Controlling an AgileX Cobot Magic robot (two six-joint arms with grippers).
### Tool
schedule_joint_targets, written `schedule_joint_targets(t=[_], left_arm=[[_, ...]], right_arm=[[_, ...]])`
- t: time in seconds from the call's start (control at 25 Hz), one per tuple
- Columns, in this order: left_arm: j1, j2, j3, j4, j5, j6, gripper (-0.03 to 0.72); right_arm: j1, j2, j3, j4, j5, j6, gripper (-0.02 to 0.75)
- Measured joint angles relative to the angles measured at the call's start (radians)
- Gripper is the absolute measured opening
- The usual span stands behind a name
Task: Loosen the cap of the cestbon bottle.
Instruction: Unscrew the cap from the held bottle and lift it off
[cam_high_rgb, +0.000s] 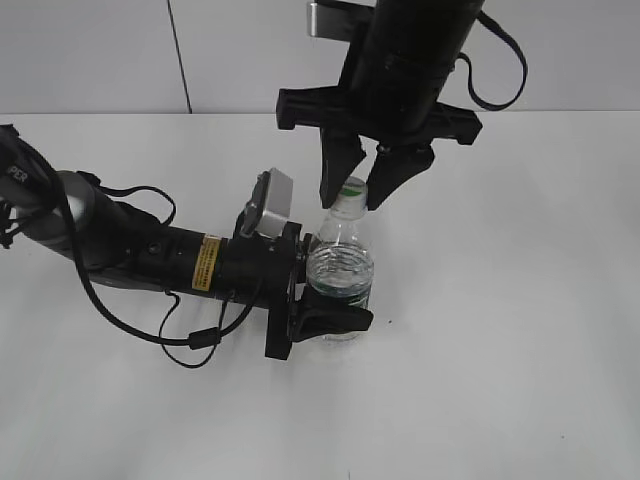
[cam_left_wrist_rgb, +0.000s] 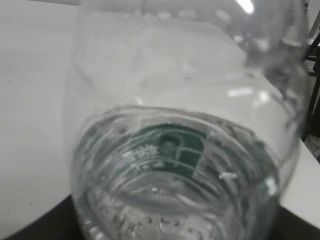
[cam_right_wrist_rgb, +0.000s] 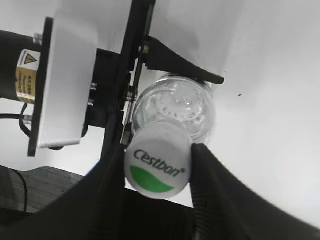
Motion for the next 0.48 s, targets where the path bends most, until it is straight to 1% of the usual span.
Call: schedule_joint_targets(t=[0.16, 0.48], left_arm=[[0.000, 0.000, 0.000, 0.003, 0.001, 0.000, 0.406], [0.000, 0.000, 0.000, 0.015, 0.001, 0.000, 0.406]], right_arm=[[0.000, 0.000, 0.000, -0.002, 0.000, -0.167, 0.305], [0.000, 0.000, -0.001, -0.002, 0.000, -0.685, 0.302]])
